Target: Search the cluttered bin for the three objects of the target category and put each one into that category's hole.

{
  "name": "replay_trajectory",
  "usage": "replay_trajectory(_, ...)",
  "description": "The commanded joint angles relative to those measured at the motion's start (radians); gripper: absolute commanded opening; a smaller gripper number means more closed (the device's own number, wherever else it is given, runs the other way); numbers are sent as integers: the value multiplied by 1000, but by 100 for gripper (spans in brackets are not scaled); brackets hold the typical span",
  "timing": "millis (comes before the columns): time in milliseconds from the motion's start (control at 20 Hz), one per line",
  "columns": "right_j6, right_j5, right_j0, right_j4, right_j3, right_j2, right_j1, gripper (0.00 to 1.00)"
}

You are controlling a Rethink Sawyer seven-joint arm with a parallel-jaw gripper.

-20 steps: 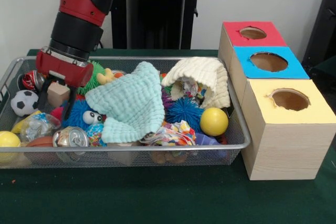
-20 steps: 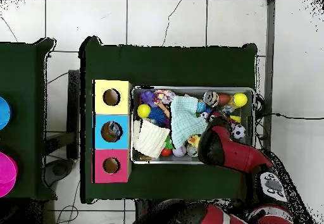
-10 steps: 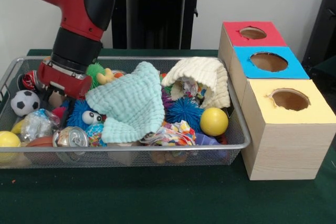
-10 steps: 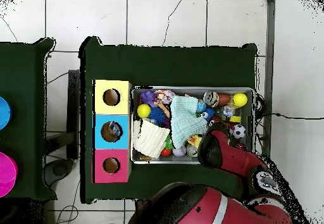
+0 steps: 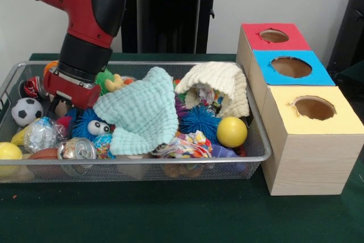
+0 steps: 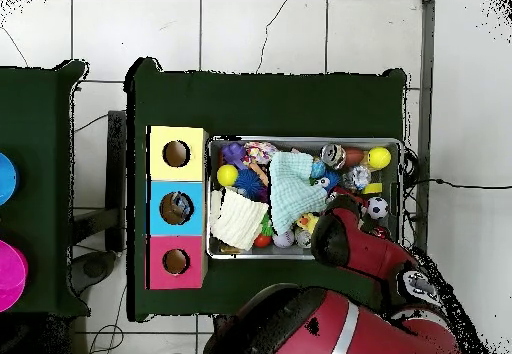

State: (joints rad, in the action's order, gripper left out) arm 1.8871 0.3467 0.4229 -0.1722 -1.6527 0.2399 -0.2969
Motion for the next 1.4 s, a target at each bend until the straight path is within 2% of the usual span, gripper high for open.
replay_trajectory(50, 172, 10, 27, 34, -20, -27, 57, 100)
replay_trajectory(200, 170, 57, 41, 3, -14, -37, 58, 100)
replay_trajectory(500, 160, 48, 80, -34, 11, -75, 60, 100)
replay_trajectory(650, 156, 74, 88, -50, 31, -81, 71, 100)
replay_trajectory(700, 147, 81, 90, -59, 42, -79, 75, 0)
replay_trajectory(1100, 138, 127, 125, -110, 83, -112, 95, 0)
replay_trajectory(1250, 135, 147, 118, -93, 102, -97, 116, 0)
replay_trajectory(1400, 140, 153, 132, -108, 109, -110, 118, 0)
